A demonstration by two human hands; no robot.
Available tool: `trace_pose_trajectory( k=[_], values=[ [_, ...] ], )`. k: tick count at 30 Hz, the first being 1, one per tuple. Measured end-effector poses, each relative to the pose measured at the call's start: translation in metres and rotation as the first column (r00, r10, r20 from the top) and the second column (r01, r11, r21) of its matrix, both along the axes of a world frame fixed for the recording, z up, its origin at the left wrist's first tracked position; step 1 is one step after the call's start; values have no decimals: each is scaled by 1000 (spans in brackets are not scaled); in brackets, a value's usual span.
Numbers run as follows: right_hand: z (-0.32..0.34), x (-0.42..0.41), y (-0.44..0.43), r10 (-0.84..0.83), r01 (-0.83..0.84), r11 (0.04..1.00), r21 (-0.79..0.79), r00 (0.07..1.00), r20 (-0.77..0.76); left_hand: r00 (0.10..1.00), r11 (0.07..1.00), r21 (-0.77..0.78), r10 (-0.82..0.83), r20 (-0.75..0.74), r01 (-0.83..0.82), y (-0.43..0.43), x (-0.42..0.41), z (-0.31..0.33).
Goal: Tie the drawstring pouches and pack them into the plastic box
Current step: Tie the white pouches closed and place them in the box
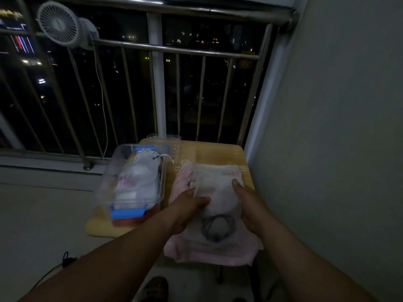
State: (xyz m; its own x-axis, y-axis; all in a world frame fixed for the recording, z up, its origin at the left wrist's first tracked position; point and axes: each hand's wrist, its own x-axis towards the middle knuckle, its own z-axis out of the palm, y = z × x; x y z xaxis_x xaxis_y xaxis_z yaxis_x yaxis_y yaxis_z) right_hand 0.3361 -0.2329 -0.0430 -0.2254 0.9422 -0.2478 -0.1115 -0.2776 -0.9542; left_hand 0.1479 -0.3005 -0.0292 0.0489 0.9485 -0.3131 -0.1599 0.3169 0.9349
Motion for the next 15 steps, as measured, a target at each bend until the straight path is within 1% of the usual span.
trace_pose_trajectory(
  k=[1, 3, 5, 7, 9, 11, 15],
  values=[
    [0, 1, -3, -13, 13, 1000, 15, 1000, 28, 1000, 1000, -8, -16, 10, 16, -6, 0, 0],
    [0, 1, -12, -19, 15, 999, 43, 995, 95, 1000, 1000, 16, 5, 30, -5, -17, -1, 5],
    [0, -1, -22, 28, -37, 997, 62, 989, 144, 995, 995, 50, 80, 60, -83, -19, -3, 9],
    [2, -4, -30, 81, -93, 994, 58, 980, 183, 985, 983, 69, 171, 23, -172, -22, -6, 17],
    [7, -8, -36, 120, -127, 991, 44, 982, 148, 980, 977, 85, 199, -18, -197, -25, -8, 21],
    [16, -10, -40, 81, -83, 996, 26, 994, 72, 982, 979, 87, 188, -23, -186, -29, -8, 24],
    [33, -12, -43, -1, 1, 1000, 20, 1000, -30, 970, 973, 0, 230, 72, -231, -36, -2, 32]
  ],
)
